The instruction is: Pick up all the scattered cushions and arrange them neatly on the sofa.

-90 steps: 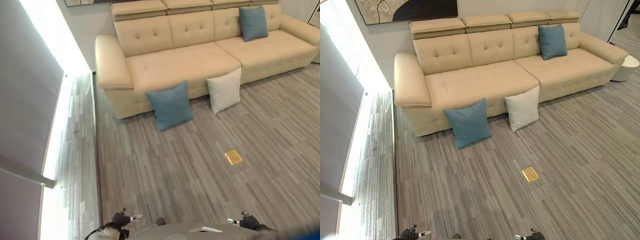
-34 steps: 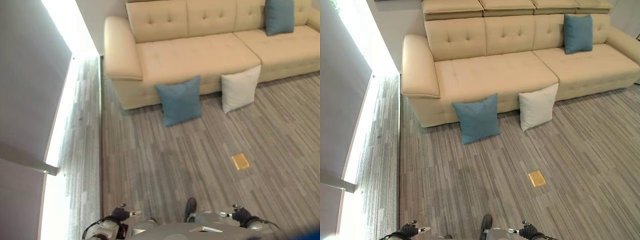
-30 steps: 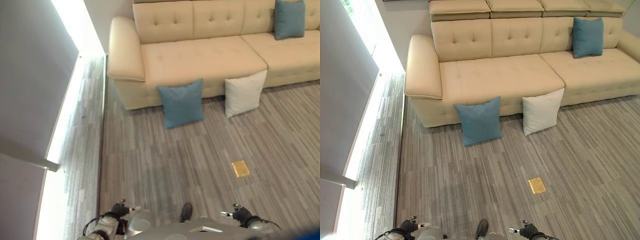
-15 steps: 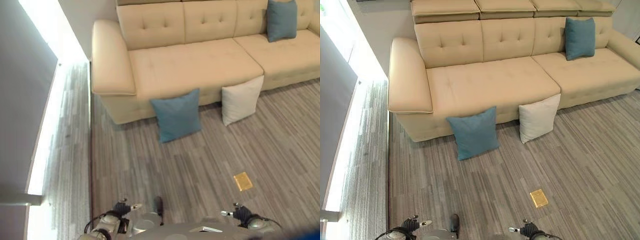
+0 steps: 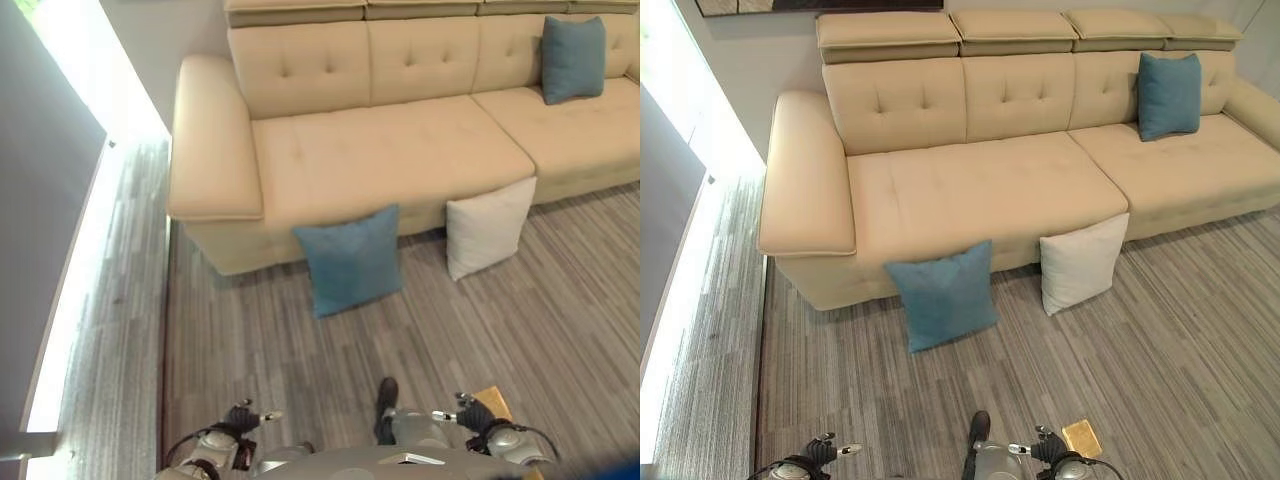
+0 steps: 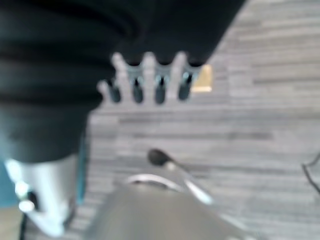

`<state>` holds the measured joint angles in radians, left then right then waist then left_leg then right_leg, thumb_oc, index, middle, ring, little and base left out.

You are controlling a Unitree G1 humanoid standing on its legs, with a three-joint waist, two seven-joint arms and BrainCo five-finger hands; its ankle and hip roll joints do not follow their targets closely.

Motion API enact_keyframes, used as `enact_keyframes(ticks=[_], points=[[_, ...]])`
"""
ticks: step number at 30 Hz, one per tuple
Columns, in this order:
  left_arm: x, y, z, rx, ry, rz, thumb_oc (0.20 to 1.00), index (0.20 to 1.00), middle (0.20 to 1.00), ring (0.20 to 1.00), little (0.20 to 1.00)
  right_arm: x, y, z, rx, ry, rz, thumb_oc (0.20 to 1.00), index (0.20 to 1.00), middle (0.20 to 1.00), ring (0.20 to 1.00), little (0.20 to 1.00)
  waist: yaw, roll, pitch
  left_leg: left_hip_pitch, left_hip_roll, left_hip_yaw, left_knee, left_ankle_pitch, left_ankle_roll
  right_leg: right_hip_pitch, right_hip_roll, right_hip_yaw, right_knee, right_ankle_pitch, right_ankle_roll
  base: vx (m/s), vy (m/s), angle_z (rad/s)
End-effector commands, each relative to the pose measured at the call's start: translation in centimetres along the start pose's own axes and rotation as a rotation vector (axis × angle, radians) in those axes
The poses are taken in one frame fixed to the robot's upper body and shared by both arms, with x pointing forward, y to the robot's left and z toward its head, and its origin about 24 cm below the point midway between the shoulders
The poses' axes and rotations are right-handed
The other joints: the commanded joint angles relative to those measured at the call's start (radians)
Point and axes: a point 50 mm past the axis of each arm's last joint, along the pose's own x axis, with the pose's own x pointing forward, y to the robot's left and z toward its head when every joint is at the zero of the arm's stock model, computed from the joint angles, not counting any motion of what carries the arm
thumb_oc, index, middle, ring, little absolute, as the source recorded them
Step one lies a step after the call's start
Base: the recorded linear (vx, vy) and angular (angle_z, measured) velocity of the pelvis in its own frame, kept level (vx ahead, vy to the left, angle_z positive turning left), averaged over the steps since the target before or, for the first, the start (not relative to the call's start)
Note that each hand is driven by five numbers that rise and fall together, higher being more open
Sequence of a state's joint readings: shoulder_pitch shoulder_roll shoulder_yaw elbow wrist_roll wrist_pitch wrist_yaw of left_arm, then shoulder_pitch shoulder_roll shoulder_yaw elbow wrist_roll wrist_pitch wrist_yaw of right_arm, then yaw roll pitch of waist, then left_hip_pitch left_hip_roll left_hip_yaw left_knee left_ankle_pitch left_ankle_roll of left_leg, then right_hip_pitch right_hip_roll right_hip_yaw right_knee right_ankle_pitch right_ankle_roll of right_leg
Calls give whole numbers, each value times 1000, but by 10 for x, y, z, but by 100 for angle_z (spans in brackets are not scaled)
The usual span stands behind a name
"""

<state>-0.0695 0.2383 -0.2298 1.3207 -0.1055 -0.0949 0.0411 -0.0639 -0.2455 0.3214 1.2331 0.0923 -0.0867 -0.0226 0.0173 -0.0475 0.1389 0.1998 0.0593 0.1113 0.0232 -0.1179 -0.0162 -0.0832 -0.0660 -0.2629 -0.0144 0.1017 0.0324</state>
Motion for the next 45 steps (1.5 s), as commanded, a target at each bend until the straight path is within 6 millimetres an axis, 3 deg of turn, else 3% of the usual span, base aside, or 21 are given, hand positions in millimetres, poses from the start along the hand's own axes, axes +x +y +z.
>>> enact_keyframes(ticks=[1,4,6,9,12,14,19,21,22,26,29,33,40,45], points=[[1,0,8,-3,-24,-6,1000,1000,1000,1000,1000,1,-16,8,-34,-32,-35,1000,1000,1000,1000,1000,-1,-17,0,-123,-37,-52,147,58,-67,21,-22,34,64,-65,63,93,-220,6],[2,0,15,-20,-48,-8,1000,1000,1000,1000,1000,0,-19,7,-17,-39,-45,1000,1000,1000,1000,1000,10,-37,27,-214,-14,-50,319,106,-92,62,-10,19,49,-90,29,72,-214,16],[2,1,18,-43,-56,-2,1000,1000,1000,1000,1000,0,-20,5,2,-32,-50,1000,1000,1000,1000,1000,17,-44,40,-245,-6,-35,339,118,-88,85,-8,7,50,-111,16,98,-141,20],[3,-1,23,-25,-70,-5,1000,1000,1000,1000,1000,0,-23,4,12,-26,-57,1000,1000,1000,1000,1000,15,-49,38,-281,-6,20,225,85,-63,109,-8,-14,34,-132,21,130,-46,43],[3,1,24,-25,-70,0,1000,1000,1000,1000,1000,-1,-26,1,26,-21,-71,1000,1000,1000,1000,1000,13,-47,31,-336,15,88,120,144,-66,133,0,-38,25,-157,24,163,18,47],[3,4,22,-32,-62,10,1000,1000,1000,1000,1000,-1,-25,2,25,-23,-69,1000,1000,1000,1000,1000,26,-49,35,-367,17,89,105,180,-77,152,7,-34,25,-173,24,206,53,54],[1,7,2,-50,-1,16,1000,1000,1000,1000,1000,0,-18,2,18,-19,-46,1000,1000,1000,1000,1000,36,-38,1,-286,-29,68,55,122,-26,162,-34,-8,121,-194,58,245,180,-19],[1,8,4,-52,-5,19,1000,1000,1000,1000,1000,0,-17,4,20,-27,-43,1000,1000,1000,1000,1000,41,-35,4,-278,-35,76,58,109,-15,144,-49,-7,169,-192,68,143,187,-14],[1,11,5,-54,-12,23,1000,1000,1000,1000,1000,1,-16,10,12,-43,-41,1000,1000,1000,1000,1000,45,-29,14,-259,-48,87,71,79,11,106,-90,-9,282,-170,93,123,192,-2],[2,12,11,-32,-26,22,1000,1000,1000,1000,1000,2,-14,15,-4,-56,-33,1000,1000,1000,1000,1000,37,-16,23,-232,-50,88,73,60,30,42,-116,6,381,-135,95,113,124,7],[2,15,15,-34,-41,30,1000,1000,1000,1000,1000,3,-13,20,-17,-71,-25,1000,1000,1000,1000,1000,28,-5,23,-190,-53,77,38,50,25,7,-124,13,280,-111,90,161,10,15],[2,17,17,-29,-54,42,1000,1000,1000,1000,1000,3,-13,29,-35,-100,-23,1000,1000,1000,1000,1000,-2,-10,33,-160,-61,32,39,37,14,-38,-93,135,178,-73,112,184,-98,0],[1,11,11,-37,-41,22,1000,1000,1000,1000,1000,2,-16,22,-56,-86,-30,1000,1000,1000,1000,1000,10,-22,-4,-146,-34,-3,33,47,-27,57,-74,69,107,-104,92,130,-162,38],[2,10,19,-16,-64,19,1000,1000,1000,1000,1000,2,-15,28,-55,-115,-31,1000,1000,1000,1000,1000,5,-25,4,-171,-1,-36,41,73,-62,72,-40,49,92,-136,62,24,-189,30]])
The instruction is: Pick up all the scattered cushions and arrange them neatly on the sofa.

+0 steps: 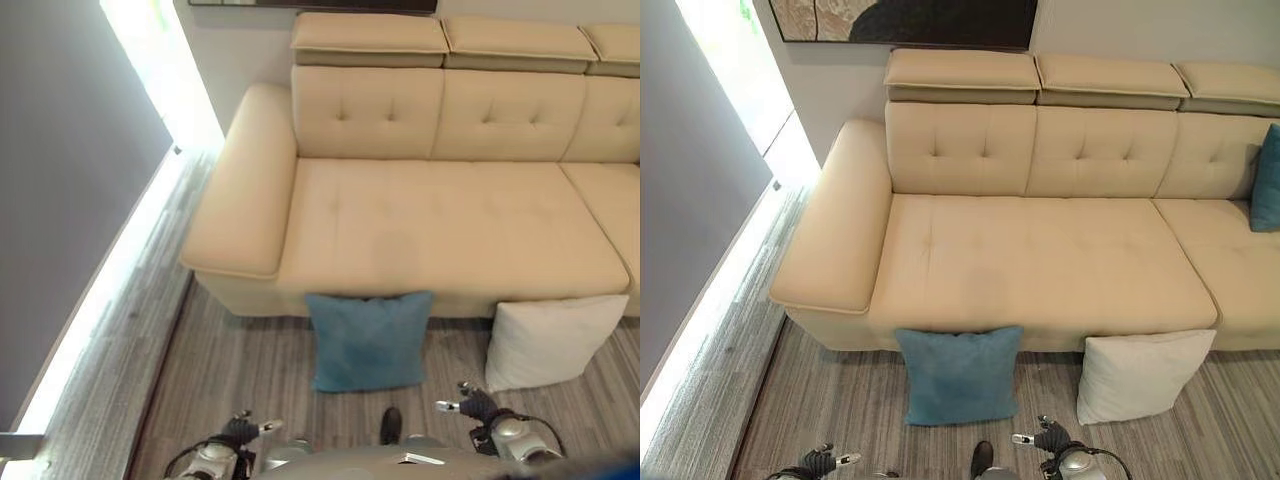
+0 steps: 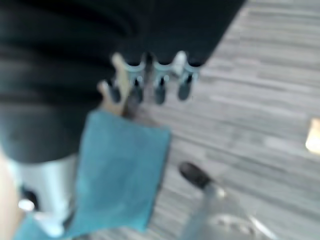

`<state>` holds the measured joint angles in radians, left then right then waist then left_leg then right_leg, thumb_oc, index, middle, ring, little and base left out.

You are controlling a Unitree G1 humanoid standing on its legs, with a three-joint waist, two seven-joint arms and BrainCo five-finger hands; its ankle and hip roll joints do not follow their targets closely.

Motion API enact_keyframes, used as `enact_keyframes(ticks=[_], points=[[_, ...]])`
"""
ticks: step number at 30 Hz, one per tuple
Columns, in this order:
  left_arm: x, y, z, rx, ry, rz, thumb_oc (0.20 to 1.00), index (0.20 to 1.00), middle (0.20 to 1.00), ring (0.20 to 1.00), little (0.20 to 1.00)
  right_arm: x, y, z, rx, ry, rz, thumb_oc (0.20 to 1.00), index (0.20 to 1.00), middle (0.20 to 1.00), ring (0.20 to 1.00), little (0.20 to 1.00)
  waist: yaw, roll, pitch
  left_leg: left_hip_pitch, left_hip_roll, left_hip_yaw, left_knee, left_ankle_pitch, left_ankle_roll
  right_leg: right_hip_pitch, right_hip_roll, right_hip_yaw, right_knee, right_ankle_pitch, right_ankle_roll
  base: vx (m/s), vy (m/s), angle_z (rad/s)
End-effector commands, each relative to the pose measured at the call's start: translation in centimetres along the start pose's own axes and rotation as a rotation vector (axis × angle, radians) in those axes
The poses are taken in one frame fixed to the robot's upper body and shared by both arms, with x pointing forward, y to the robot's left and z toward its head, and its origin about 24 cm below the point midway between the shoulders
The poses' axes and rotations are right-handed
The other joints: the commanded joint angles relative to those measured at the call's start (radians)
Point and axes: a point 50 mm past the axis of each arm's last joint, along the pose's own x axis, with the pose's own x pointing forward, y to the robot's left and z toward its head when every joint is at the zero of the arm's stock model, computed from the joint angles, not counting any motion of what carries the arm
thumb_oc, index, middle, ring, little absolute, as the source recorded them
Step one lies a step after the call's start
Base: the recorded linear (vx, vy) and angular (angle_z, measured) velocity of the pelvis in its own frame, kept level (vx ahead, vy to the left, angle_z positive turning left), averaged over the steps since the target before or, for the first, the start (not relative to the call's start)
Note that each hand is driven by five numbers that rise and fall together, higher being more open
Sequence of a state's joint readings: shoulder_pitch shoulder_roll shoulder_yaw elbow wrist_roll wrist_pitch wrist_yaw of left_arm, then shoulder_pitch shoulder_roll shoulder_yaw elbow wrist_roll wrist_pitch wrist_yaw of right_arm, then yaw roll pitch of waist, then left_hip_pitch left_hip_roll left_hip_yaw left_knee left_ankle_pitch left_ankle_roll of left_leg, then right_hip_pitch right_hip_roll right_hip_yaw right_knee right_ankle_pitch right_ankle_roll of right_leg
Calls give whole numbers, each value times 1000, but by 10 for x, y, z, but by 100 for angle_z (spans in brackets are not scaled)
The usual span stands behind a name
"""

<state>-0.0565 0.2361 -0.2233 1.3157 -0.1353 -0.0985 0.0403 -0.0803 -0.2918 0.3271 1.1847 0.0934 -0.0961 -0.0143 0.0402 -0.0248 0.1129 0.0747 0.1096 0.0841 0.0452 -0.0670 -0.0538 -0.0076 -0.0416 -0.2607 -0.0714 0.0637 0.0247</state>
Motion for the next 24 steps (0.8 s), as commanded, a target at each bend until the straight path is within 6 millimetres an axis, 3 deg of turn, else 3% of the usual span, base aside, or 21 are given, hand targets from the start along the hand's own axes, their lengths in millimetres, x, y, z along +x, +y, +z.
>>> enact_keyframes(ticks=[1,2,5,7,9,13,16,19,24], points=[[4,8,33,32,-99,11,1000,1000,1000,1000,1000,2,-1,14,-11,-61,-10,1000,1000,1000,1000,1000,-24,-65,47,-108,-40,-20,132,38,-50,13,-47,46,122,-105,46,-38,-288,89],[5,7,39,27,-113,10,1000,1000,1000,1000,1000,2,-1,15,-7,-65,-15,1000,1000,1000,1000,1000,-22,-70,63,-137,-39,-25,158,43,-50,30,-40,32,104,-110,39,-30,-224,71],[5,3,46,44,-134,-1,1000,1000,1000,1000,1000,3,-5,17,13,-71,-31,1000,1000,1000,1000,1000,-27,-66,68,-180,-30,4,72,75,-40,42,-42,11,83,-112,51,15,8,34],[5,2,46,54,-131,-3,1000,1000,1000,1000,1000,3,-5,18,8,-71,-31,1000,1000,1000,1000,1000,-18,-63,67,-196,-42,-14,46,91,-36,39,-39,18,90,-114,54,88,62,43],[5,3,39,33,-112,3,1000,1000,1000,1000,1000,3,-3,19,5,-75,-22,1000,1000,1000,1000,1000,-16,-62,59,-190,-59,-36,51,71,-30,35,-44,33,115,-134,62,153,131,-10],[4,5,28,26,-76,6,1000,1000,1000,1000,1000,4,1,23,-7,-82,-4,1000,1000,1000,1000,1000,-5,-59,49,-165,-84,-1,42,40,8,12,-89,63,197,-130,89,145,219,-60],[4,11,27,7,-78,27,1000,1000,1000,1000,1000,5,4,32,-18,-113,1,1000,1000,1000,1000,1000,8,-53,54,-141,-97,35,42,14,36,-37,-136,61,285,-106,112,98,186,-61],[4,17,32,7,-90,44,1000,1000,1000,1000,1000,6,4,41,-12,-139,2,1000,1000,1000,1000,1000,6,-47,70,-129,-102,43,46,4,52,-78,-148,79,357,-83,115,57,115,-30],[4,24,39,17,-113,67,1000,1000,1000,1000,1000,6,2,50,-37,-168,0,1000,1000,1000,1000,1000,3,-48,83,-114,-106,46,31,-5,49,-122,-136,92,267,-68,110,48,-3,-9]])
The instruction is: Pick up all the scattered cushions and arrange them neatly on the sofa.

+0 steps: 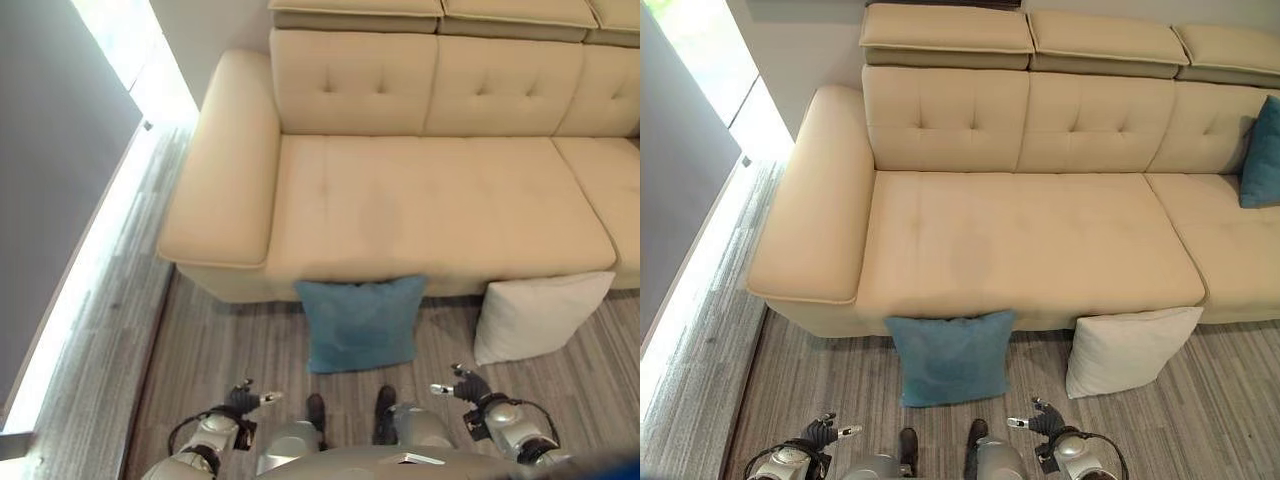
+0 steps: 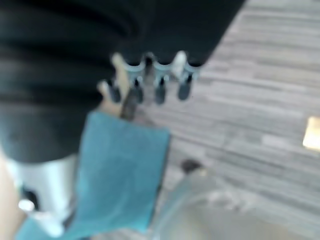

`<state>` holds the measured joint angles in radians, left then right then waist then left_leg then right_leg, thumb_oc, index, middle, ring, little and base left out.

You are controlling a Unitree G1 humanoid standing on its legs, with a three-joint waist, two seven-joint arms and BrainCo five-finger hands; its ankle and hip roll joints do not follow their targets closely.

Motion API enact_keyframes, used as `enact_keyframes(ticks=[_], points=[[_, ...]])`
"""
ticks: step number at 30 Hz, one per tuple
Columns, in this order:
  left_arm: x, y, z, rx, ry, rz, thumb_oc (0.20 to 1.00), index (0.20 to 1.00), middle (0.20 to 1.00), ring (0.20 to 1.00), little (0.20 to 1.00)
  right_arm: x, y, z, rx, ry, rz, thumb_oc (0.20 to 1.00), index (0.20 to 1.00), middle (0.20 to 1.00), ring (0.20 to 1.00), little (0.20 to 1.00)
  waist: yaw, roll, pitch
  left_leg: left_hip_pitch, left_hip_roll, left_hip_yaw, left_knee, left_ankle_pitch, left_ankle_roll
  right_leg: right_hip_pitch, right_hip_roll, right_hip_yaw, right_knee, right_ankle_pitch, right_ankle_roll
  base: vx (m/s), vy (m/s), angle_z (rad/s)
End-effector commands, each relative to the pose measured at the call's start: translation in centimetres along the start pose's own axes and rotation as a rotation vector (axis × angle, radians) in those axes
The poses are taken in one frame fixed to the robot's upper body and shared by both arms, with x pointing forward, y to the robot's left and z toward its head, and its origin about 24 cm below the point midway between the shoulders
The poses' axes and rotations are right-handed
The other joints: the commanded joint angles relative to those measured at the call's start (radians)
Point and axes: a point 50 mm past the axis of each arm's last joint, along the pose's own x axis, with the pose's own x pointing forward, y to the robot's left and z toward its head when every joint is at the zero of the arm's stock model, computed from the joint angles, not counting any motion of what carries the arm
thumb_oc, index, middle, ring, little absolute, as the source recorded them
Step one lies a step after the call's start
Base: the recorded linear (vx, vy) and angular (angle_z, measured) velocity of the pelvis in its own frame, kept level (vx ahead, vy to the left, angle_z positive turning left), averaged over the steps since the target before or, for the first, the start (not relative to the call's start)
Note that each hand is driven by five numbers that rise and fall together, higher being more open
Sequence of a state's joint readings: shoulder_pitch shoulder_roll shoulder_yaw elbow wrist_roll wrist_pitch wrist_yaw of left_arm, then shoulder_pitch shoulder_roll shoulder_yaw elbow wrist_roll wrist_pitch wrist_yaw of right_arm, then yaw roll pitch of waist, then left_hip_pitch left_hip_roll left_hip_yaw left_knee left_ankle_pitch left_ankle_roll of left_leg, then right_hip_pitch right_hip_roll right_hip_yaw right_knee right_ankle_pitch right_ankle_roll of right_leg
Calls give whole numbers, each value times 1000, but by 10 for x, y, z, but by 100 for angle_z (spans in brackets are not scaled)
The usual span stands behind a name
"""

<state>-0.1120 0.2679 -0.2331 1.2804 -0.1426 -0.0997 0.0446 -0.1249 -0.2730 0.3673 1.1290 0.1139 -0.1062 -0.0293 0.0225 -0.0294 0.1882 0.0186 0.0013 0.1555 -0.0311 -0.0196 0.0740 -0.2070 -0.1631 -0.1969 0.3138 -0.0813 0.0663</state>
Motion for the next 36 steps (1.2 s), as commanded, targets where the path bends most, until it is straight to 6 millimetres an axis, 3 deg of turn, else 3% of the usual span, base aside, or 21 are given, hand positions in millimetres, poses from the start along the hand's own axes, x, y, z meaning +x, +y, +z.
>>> enact_keyframes(ticks=[1,6,7,8,11,12,14,16,17,19,23,27,29,30,31,33,34,36], points=[[2,12,11,3,-34,37,1000,1000,1000,1000,1000,3,-6,16,-24,-57,-14,1000,1000,1000,1000,1000,16,-44,10,-62,0,-35,114,-51,-81,92,-12,39,-137,72,69,42,-62,-9],[3,9,20,-13,-74,43,1000,1000,1000,1000,1000,3,-11,18,-43,-68,-29,1000,1000,1000,1000,1000,18,-46,7,-79,12,-45,110,-33,-102,111,-1,19,-195,74,66,21,-101,16],[4,13,38,-23,-134,64,1000,1000,1000,1000,1000,4,-17,25,-39,-98,-53,1000,1000,1000,1000,1000,17,-46,25,-108,22,-59,114,-20,-114,104,5,4,-196,66,56,-49,-148,5],[4,13,38,-23,-134,64,1000,1000,1000,1000,1000,4,-17,25,-39,-99,-53,1000,1000,1000,1000,1000,17,-46,25,-108,22,-60,115,-20,-114,104,5,4,-196,66,56,-106,-156,30],[5,18,66,-68,-221,105,1000,1000,1000,1000,1000,5,-26,38,-28,-141,-89,1000,1000,1000,1000,1000,18,-46,68,-173,27,-83,150,-11,-121,47,4,-10,-155,57,44,-167,-96,28],[4,24,92,-109,-301,144,1000,1000,1000,1000,1000,6,-34,54,-18,-189,-128,1000,1000,1000,1000,1000,16,-45,106,-242,28,-99,187,-5,-123,-23,-2,-16,-103,53,37,-207,-80,21],[3,24,102,-122,-329,151,1000,1000,1000,1000,1000,7,-37,63,-9,-213,-144,1000,1000,1000,1000,1000,14,-46,117,-276,29,-103,207,-6,-123,-59,-2,-15,-75,49,35,-144,-48,27],[0,29,125,-158,-396,182,1000,1000,1000,1000,1000,6,-46,83,2,-279,-191,1000,1000,1000,1000,1000,8,-50,134,-352,33,-107,245,0,-123,-131,-7,-17,-36,46,31,-180,-32,12],[-6,38,160,-204,-488,222,1000,1000,1000,1000,1000,3,-65,119,-1,-381,-274,1000,1000,1000,1000,1000,-4,-49,158,-470,40,-107,302,2,-122,-249,-16,-11,24,43,28,-157,-11,6],[-9,42,172,-214,-521,238,1000,1000,1000,1000,1000,1,-71,129,-3,-410,-298,1000,1000,1000,1000,1000,-5,-50,165,-505,44,-110,339,-25,-128,-287,-18,-2,66,18,34,-65,2,10],[-25,53,216,-279,-657,276,1000,1000,1000,1000,1000,-12,-92,178,14,-568,-400,1000,1000,1000,1000,1000,-17,-44,175,-669,50,-112,400,-21,-128,-451,-31,11,128,17,33,-94,21,-4],[-60,67,279,-342,-876,314,1000,1000,1000,1000,1000,-43,-127,237,53,-766,-555,1000,1000,1000,1000,1000,-35,-30,196,-881,55,-123,483,-20,-131,-663,-50,37,225,11,31,-98,28,7],[-64,68,287,-343,-898,316,1000,1000,1000,1000,1000,-49,-130,247,63,-803,-574,1000,1000,1000,1000,1000,-38,-29,190,-931,58,-125,502,-24,-130,-714,-52,45,245,8,29,-27,24,9],[-75,71,304,-348,-946,322,1000,1000,1000,1000,1000,-57,-136,263,69,-848,-596,1000,1000,1000,1000,1000,-43,-31,188,-1004,64,-127,535,-28,-130,-788,-57,59,280,5,27,0,0,0],[-75,71,304,-349,-947,322,1000,1000,1000,1000,1000,-58,-136,263,70,-849,-596,1000,1000,1000,1000,1000,-43,-31,184,-1012,64,-126,539,-30,-130,-796,-57,60,284,3,27,0,0,0],[-95,75,328,-353,-1029,337,1000,1000,1000,1000,1000,-74,-145,286,54,-927,-633,1000,1000,1000,1000,1000,-51,-27,189,-1097,63,-125,563,-31,-125,-887,-61,75,318,2,27,-10,41,-4],[-95,75,328,-354,-1030,338,1000,1000,1000,1000,1000,-75,-145,286,55,-928,-633,1000,1000,1000,1000,1000,-51,-28,186,-1102,63,-125,565,-32,-125,-893,-62,75,321,1,27,-10,20,-9],[-121,82,358,-371,-1123,346,1000,1000,1000,1000,1000,-96,-157,312,41,-1009,-674,1000,1000,1000,1000,1000,-63,-23,186,-1199,58,-122,589,-32,-122,-990,-60,93,343,2,25,-15,23,-6]])
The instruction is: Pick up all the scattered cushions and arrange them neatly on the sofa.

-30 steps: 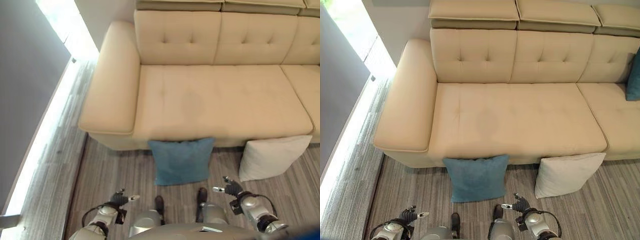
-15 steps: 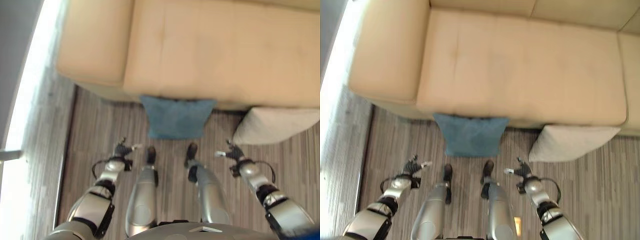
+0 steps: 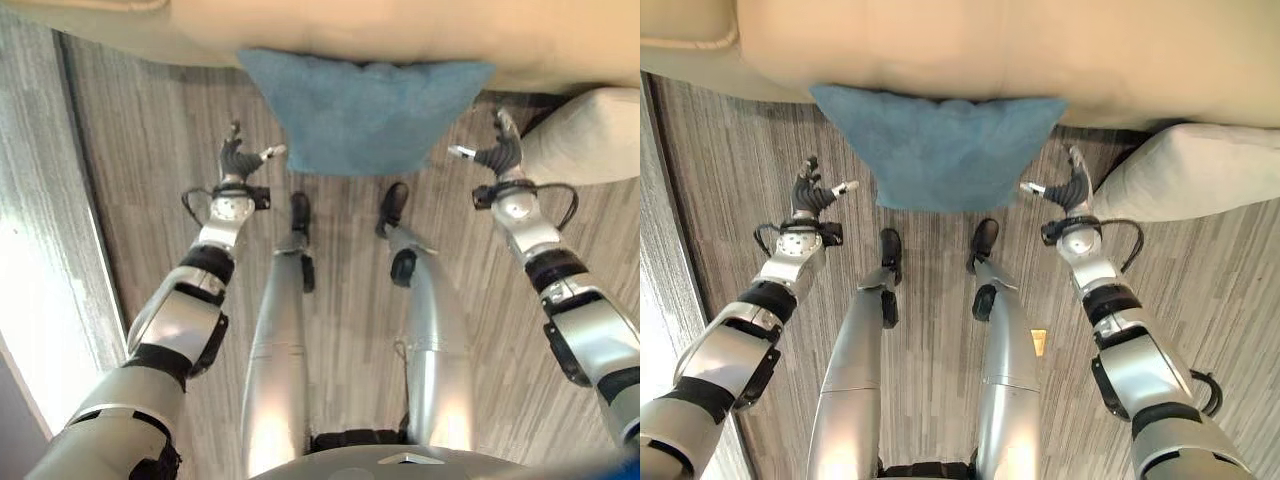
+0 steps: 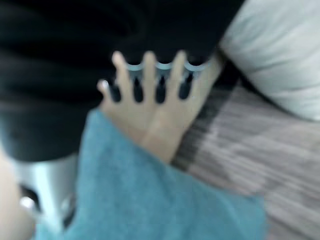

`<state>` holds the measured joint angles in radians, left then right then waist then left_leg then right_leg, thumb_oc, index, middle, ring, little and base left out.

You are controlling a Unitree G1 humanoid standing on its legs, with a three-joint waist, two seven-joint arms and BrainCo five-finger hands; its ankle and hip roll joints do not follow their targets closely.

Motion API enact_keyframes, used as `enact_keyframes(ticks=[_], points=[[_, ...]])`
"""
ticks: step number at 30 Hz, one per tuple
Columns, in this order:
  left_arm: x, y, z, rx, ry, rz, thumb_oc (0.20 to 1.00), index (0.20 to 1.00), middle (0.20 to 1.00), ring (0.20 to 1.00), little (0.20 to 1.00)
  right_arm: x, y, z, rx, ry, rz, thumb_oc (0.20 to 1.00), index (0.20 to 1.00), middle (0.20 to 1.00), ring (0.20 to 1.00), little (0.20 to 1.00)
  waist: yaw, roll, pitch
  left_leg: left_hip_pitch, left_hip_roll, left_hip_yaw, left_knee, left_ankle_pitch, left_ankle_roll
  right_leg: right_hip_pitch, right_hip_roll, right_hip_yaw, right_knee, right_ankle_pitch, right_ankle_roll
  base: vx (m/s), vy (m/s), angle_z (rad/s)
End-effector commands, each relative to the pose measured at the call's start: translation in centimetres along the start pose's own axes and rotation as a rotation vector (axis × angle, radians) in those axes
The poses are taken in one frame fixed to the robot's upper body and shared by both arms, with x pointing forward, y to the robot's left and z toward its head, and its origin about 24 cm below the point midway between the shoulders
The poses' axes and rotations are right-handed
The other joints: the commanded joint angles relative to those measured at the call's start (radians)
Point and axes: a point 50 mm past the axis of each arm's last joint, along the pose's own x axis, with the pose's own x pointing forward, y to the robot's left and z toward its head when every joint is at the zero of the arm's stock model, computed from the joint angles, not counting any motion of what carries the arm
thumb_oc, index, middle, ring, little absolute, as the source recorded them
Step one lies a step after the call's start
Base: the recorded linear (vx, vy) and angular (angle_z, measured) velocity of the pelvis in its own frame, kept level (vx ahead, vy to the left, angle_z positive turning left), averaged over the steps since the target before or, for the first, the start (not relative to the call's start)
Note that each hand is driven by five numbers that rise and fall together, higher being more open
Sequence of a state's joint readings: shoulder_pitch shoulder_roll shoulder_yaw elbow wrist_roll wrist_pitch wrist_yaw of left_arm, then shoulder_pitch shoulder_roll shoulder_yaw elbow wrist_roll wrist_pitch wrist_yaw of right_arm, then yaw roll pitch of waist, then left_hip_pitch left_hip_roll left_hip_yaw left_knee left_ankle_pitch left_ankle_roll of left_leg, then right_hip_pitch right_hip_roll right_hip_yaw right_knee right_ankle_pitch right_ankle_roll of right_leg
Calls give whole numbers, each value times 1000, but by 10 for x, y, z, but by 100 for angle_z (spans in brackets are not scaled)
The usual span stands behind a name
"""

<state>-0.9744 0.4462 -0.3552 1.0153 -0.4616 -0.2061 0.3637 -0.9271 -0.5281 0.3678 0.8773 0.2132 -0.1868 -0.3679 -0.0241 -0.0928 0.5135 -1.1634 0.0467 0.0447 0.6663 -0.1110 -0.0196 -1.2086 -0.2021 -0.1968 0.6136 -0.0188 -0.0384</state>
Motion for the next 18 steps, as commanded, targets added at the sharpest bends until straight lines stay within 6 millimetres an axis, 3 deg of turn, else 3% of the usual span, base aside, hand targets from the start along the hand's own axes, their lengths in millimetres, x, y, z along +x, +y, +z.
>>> enact_keyframes(ticks=[1,3,6,13,18], points=[[-11,9,-24,-30,45,52,1000,1000,1000,1000,1000,-17,-13,-30,-52,52,-28,1000,1000,1000,1000,1000,-17,40,-141,-20,13,-10,-107,59,-29,8,-21,94,45,-60,130,0,0,0],[-1,9,1,-66,-20,56,1000,1000,1000,1000,1000,-5,-22,-8,-66,-19,-53,1000,1000,1000,1000,1000,-26,46,-139,-74,7,-7,-94,58,-25,-60,-15,106,70,-62,133,0,0,0],[6,4,23,-122,-67,36,1000,1000,1000,1000,1000,6,-28,9,-63,-63,-68,1000,1000,1000,1000,1000,-40,56,-139,-152,11,-5,-61,59,-24,-144,-8,125,102,-66,130,21,-1,-10],[10,-19,57,-167,-144,-38,1000,1000,1000,1000,1000,19,-17,42,-92,-149,-6,1000,1000,1000,1000,1000,-47,70,-132,-205,17,-5,-58,68,-23,-214,8,138,133,-73,132,21,-56,-5],[10,-28,66,-179,-168,-57,1000,1000,1000,1000,1000,22,-7,56,-83,-188,19,1000,1000,1000,1000,1000,-45,78,-132,-209,20,-4,-71,78,-25,-227,13,139,137,-75,134,4,-19,0]])
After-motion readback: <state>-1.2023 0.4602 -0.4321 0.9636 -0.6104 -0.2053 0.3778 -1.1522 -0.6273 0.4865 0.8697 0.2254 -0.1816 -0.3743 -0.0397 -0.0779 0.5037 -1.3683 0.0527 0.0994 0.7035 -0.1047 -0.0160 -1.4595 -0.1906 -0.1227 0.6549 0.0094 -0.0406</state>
